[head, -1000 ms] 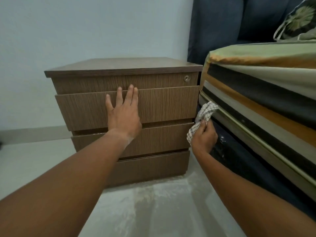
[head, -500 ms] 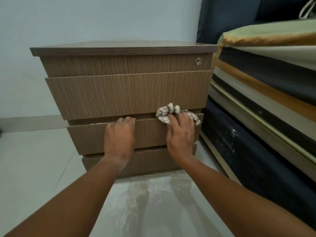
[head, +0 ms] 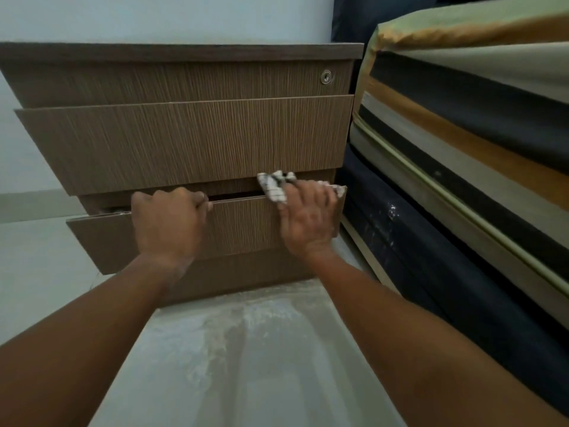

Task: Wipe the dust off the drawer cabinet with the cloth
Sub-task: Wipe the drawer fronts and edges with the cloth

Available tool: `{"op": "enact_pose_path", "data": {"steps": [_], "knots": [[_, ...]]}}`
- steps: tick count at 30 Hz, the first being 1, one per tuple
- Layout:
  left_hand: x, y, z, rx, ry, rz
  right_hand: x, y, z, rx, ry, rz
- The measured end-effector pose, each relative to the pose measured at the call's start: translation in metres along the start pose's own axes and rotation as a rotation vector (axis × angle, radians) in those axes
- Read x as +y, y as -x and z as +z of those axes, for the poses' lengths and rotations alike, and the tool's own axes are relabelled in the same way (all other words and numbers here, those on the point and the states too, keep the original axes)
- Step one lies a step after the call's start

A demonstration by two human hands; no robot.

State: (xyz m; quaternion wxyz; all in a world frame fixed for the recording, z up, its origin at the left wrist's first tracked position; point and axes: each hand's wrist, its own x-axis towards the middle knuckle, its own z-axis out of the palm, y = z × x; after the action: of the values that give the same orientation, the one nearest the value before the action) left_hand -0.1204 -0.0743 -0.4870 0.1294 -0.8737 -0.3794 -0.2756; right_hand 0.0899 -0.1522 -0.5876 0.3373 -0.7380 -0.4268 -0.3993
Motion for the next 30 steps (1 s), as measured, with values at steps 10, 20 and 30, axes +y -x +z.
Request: {"op": "enact_pose_path", "data": {"steps": [10, 20, 30], "knots": [[-0.002, -0.005, 0.0, -0.007, 0.056, 0.009, -0.021, 0.003, -0.003, 0.304, -0.522, 1.079], [-0.008, -0.003, 0.006, -0.019, -0.05, 0.042, -0.12, 0.011, -0.002, -0.124, -0.719, 1.675], [-0.024, -0.015, -0.012, -0.191, 0.006, 0.108, -0.144, 0.017, -0.067, -0.547, -0.718, 0.768]]}}
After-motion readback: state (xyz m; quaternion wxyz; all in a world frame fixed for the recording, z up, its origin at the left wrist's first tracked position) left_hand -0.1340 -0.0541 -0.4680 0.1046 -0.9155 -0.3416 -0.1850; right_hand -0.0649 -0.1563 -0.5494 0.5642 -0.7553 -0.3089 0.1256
